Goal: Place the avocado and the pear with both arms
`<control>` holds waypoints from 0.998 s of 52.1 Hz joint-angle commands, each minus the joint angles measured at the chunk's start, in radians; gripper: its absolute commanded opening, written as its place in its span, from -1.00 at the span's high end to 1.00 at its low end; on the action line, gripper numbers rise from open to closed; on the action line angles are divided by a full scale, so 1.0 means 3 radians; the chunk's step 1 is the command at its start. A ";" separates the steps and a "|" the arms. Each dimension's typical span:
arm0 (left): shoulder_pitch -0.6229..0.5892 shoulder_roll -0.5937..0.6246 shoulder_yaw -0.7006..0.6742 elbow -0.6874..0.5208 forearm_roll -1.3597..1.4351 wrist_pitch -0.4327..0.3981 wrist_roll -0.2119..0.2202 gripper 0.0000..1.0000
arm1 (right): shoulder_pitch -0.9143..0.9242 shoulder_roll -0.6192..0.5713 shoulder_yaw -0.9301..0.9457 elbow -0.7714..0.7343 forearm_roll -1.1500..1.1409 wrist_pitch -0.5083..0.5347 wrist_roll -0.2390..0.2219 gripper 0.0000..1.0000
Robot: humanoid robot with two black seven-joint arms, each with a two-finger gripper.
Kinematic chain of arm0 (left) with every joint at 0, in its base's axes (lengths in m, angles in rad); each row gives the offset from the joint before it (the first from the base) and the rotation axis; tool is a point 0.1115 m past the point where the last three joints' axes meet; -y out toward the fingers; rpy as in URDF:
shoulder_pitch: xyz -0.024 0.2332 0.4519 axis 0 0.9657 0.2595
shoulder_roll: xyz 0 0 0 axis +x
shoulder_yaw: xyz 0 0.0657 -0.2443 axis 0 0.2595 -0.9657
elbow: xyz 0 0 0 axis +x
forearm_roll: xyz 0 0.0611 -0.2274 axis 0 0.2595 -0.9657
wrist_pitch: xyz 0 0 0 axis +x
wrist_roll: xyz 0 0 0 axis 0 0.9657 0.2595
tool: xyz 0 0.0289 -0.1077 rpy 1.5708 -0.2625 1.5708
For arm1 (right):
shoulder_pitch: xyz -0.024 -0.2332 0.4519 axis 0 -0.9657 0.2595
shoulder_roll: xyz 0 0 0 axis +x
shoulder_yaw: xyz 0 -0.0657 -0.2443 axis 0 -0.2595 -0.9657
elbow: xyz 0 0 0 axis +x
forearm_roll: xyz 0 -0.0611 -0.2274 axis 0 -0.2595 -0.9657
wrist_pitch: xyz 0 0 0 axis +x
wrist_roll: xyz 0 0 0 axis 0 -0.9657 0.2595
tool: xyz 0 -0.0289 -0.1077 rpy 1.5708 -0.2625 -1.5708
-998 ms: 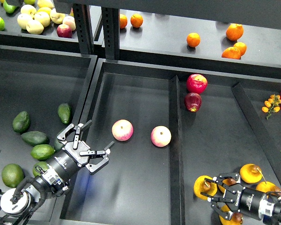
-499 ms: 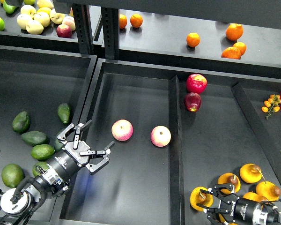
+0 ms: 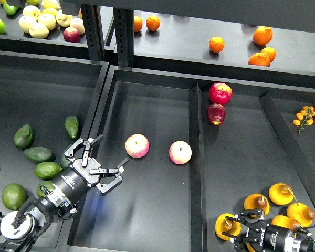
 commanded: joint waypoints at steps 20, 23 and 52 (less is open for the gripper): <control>0.0000 0.0000 0.0000 -0.0005 0.0000 0.0000 0.0000 -0.99 | 0.0004 -0.0005 0.0000 0.0009 0.0010 0.0000 0.0000 -0.16; 0.0000 0.0000 0.0000 -0.0005 0.0000 0.0000 0.0000 -0.99 | 0.0014 -0.0010 0.0000 0.0030 0.0025 0.0000 0.0000 -0.26; -0.0005 0.0000 0.0015 -0.0005 0.0000 0.0000 0.0000 -0.99 | 0.0224 -0.0435 0.0082 0.0602 0.0439 0.0000 0.0000 -0.97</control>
